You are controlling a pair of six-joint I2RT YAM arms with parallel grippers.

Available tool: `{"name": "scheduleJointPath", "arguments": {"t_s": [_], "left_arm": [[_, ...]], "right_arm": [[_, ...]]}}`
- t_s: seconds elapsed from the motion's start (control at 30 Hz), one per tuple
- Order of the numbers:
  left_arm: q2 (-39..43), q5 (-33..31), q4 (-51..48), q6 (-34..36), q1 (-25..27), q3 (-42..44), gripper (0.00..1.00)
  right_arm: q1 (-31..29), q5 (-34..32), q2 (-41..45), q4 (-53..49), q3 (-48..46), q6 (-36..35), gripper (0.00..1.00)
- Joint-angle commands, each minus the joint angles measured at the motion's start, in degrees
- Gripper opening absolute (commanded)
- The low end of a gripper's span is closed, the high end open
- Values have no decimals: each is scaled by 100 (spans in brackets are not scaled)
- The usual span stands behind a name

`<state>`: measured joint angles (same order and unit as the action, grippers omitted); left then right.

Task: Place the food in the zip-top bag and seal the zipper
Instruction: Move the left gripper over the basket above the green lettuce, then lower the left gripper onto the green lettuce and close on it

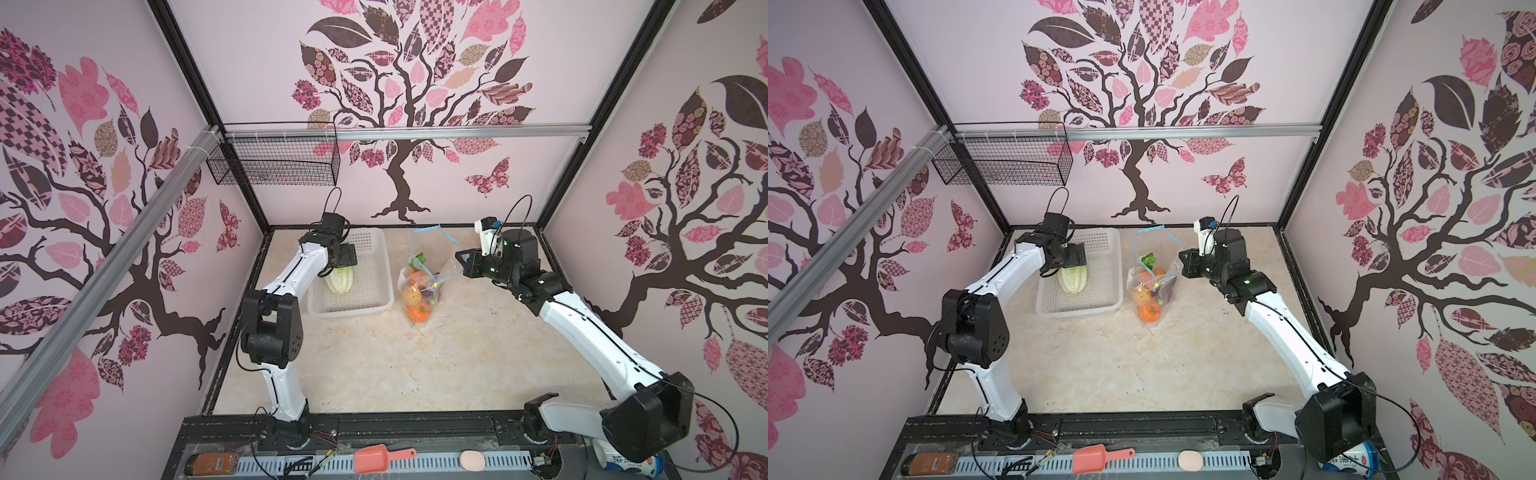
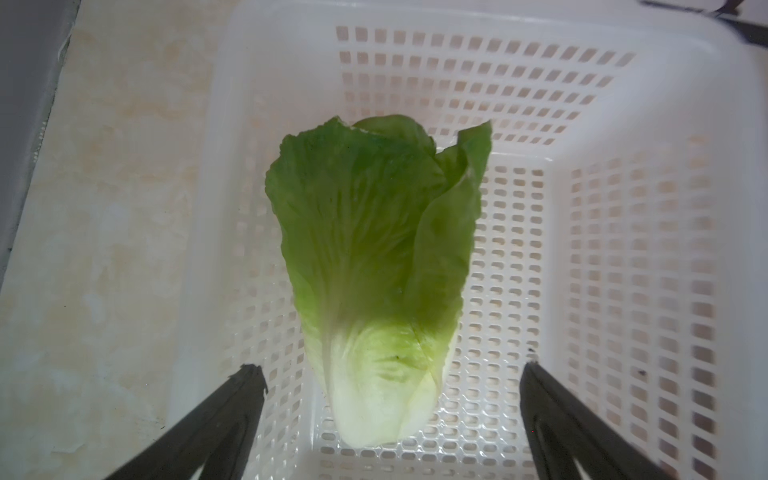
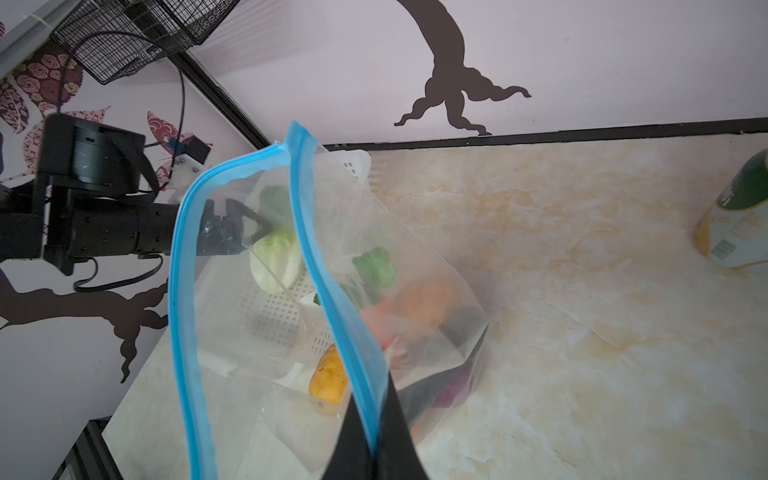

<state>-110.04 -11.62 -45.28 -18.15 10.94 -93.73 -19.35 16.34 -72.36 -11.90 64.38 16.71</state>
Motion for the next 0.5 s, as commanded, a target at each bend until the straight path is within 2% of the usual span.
{"name": "scheduleJointPath", "arguments": {"t_s": [0.0,0.3,0.47], "left_arm": [[-264,-371,-240,262,-31,-434,98],[-1082,-490,-312,303,-46,-928,98],[-1417,-291,-298,317,-52,-1123,98]], "right_arm": [[28,88,116,117,-26,37,0],[28,104,82,87,-28,-10,0],[24,80,73,76,-25,-28,0]]}}
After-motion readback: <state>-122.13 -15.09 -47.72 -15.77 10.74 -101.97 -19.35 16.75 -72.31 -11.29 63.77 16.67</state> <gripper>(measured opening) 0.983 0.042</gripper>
